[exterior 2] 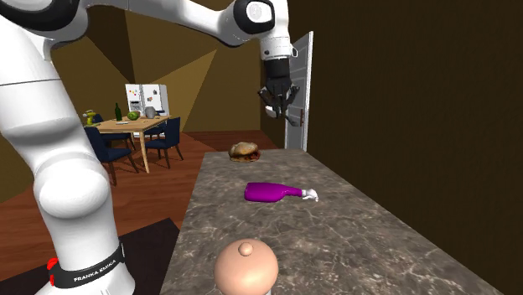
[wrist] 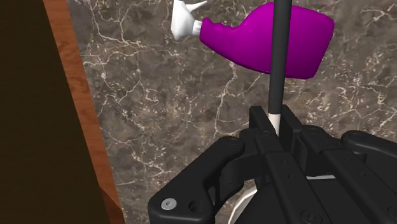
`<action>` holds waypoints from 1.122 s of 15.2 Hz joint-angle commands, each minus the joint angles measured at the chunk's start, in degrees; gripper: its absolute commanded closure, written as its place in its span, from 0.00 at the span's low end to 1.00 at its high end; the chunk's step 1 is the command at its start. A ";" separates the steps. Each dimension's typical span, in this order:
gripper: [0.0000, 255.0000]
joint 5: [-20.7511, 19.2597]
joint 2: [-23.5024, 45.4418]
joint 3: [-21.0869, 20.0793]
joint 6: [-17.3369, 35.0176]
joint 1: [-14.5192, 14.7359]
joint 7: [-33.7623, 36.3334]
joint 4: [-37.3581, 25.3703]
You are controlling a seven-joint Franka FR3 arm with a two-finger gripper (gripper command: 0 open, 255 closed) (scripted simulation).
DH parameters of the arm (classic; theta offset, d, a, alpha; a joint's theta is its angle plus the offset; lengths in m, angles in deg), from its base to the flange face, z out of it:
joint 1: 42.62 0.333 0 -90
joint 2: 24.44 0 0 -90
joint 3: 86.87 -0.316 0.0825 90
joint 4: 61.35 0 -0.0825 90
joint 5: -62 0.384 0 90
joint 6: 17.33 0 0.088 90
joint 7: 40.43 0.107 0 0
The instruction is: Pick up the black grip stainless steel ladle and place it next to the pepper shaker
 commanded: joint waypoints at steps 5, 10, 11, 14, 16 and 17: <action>1.00 -0.81 -2.64 4.89 0.21 -3.31 -7.96 2.39; 1.00 -1.33 -3.57 9.18 0.05 -5.93 -14.69 2.79; 1.00 -1.37 -3.58 10.08 0.00 -6.44 -16.10 2.68; 1.00 -1.34 -3.19 12.92 -0.18 -7.90 -20.41 1.94; 1.00 -1.14 -2.59 14.90 -0.32 -8.84 -23.40 1.12; 1.00 -0.97 -2.19 15.92 -0.40 -9.29 -24.94 0.62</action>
